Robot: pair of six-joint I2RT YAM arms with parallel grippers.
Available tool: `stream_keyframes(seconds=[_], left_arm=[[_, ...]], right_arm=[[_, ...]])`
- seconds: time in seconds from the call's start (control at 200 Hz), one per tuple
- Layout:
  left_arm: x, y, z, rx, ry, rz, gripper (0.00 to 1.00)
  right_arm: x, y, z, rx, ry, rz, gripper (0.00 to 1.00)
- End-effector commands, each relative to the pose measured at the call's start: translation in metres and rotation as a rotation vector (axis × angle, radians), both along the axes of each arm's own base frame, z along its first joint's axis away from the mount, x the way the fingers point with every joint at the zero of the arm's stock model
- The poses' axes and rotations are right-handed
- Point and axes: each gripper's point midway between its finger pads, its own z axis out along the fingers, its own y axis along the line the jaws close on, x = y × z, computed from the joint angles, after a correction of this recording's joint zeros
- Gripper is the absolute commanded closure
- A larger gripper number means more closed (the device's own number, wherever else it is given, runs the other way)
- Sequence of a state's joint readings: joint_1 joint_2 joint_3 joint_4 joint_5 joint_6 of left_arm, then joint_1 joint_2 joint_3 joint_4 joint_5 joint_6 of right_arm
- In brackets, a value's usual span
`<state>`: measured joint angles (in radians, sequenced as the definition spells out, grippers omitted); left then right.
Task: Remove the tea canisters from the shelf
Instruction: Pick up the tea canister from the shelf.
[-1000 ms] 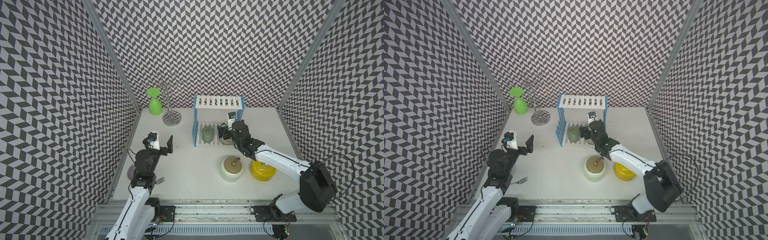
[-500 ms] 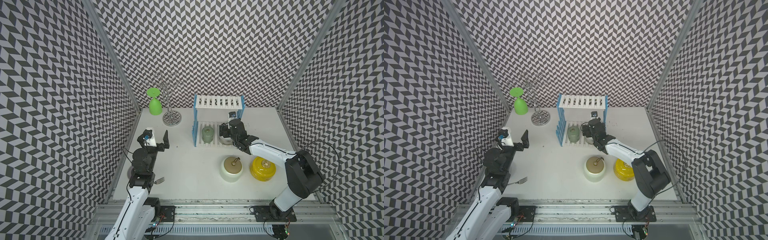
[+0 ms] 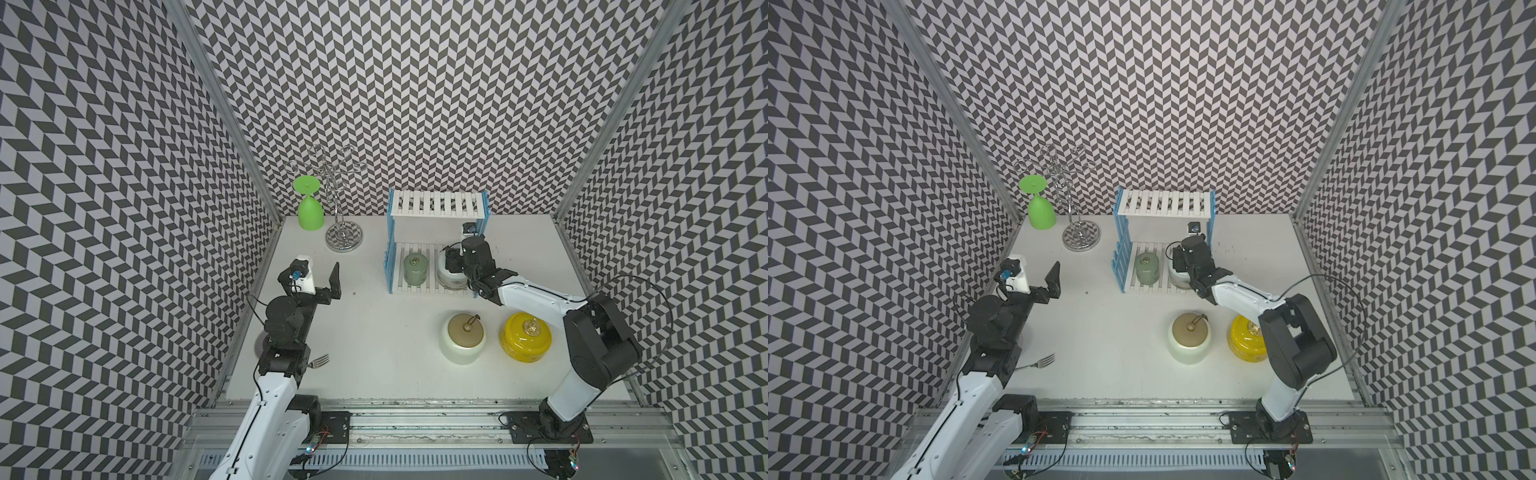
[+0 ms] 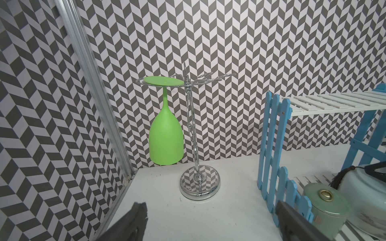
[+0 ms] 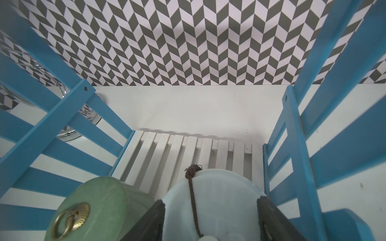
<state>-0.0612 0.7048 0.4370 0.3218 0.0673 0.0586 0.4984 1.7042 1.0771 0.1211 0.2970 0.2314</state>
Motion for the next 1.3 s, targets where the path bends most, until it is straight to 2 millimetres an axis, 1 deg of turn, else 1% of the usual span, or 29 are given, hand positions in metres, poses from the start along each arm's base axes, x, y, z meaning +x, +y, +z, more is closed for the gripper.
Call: stream_keyframes(seconds=[0.0,0.205,0.571,0.631,0.696,0.726,0.806,0.981,1.147,1.212,1.297], left_arm=[[-0.002,-0.005,0.005,0.005,-0.021,-0.027,0.00],[-0.003,-0.006,0.005,0.006,-0.024,-0.028,0.00],[-0.003,-0.007,0.006,0.004,-0.023,-0.030,0.00],[-0.004,-0.009,0.007,0.008,-0.033,-0.037,0.00],[-0.004,-0.010,0.009,0.002,-0.032,-0.041,0.00],[-0.004,-0.010,0.008,0.001,-0.026,-0.041,0.00],[-0.003,-0.011,0.005,0.006,-0.022,-0.039,0.00],[-0.003,-0.013,0.006,0.003,-0.021,-0.047,0.00],[-0.003,-0.015,0.007,0.004,-0.025,-0.053,0.00],[-0.003,-0.014,0.004,0.007,-0.018,-0.051,0.00],[-0.004,-0.014,0.005,0.013,-0.033,-0.048,0.00]], right_arm=[[0.003,0.001,-0.013,0.013,0.008,0.008,0.38],[-0.005,0.001,-0.025,0.026,0.024,0.015,0.56],[-0.015,0.006,-0.042,0.002,0.042,0.032,0.77],[-0.016,0.007,-0.043,0.005,0.039,0.038,0.84],[-0.015,0.008,-0.044,-0.003,0.050,0.042,0.95],[-0.014,0.008,-0.042,-0.003,0.052,0.043,1.00],[-0.013,0.011,-0.032,0.008,0.036,0.052,1.00],[-0.009,0.014,-0.013,0.004,0.014,0.056,1.00],[-0.007,0.021,0.015,0.031,-0.038,0.082,1.00],[-0.008,0.020,0.026,0.044,-0.056,0.076,1.00],[-0.009,0.021,0.039,0.063,-0.095,0.085,1.00]])
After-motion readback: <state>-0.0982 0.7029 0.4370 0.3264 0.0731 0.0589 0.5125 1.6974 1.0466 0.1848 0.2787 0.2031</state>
